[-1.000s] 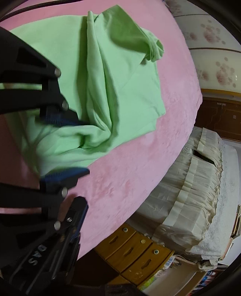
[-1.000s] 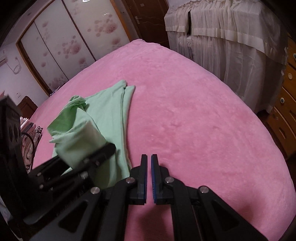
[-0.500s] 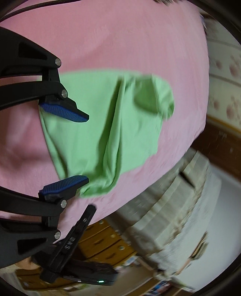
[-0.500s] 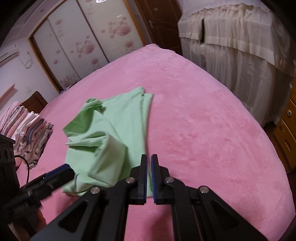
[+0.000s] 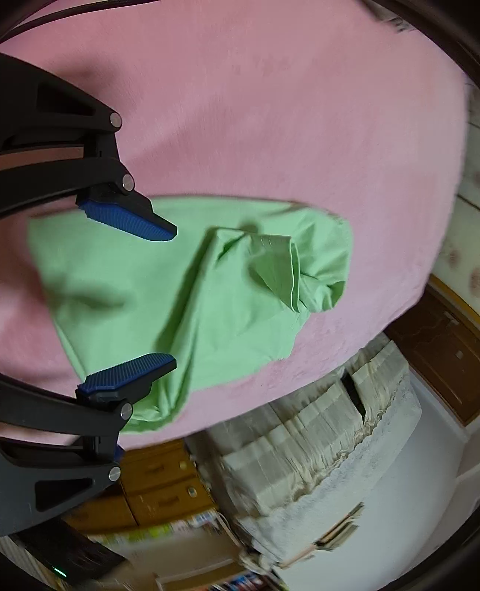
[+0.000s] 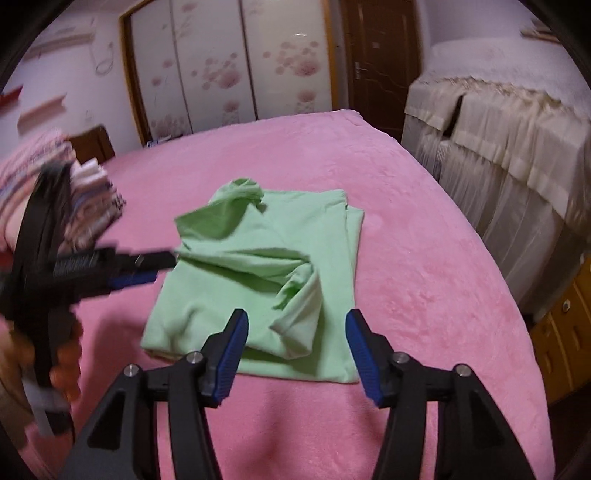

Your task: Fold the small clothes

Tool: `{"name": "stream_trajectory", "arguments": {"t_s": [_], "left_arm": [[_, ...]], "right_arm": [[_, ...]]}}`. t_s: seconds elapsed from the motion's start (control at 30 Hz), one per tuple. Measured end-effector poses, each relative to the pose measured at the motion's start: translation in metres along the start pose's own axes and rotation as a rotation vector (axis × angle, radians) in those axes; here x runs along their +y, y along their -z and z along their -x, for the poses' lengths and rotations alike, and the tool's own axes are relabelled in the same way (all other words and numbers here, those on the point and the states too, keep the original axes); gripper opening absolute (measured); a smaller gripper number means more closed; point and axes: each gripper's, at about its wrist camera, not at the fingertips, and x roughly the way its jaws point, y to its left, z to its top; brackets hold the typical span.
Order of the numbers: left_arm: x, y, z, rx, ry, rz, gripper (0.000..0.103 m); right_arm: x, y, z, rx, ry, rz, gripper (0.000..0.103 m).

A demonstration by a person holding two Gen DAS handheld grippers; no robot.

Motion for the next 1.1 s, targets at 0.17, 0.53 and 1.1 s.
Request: {"name": "stream_trajectory", "arguments": {"t_s": [0.17, 0.53, 1.1], "left_arm": [[0.015, -0.012, -0.022, 0.024, 0.095, 0.104, 0.061], [0.035, -0.030, -0.046, -0.022, 0.135, 0.297, 0.056], [-0.049, -0.078, -0.061, -0.024, -0.051, 0.102, 0.004]], "right_arm": [[0.008, 0.005, -0.009, 0.005, 0.040, 0.045, 0.055], [0.003, 0.007, -0.018, 0.005, 0.050, 0.036, 0.055], [-0.011, 0.005, -0.030, -0.005, 0.036, -0.065, 0.011]]}}
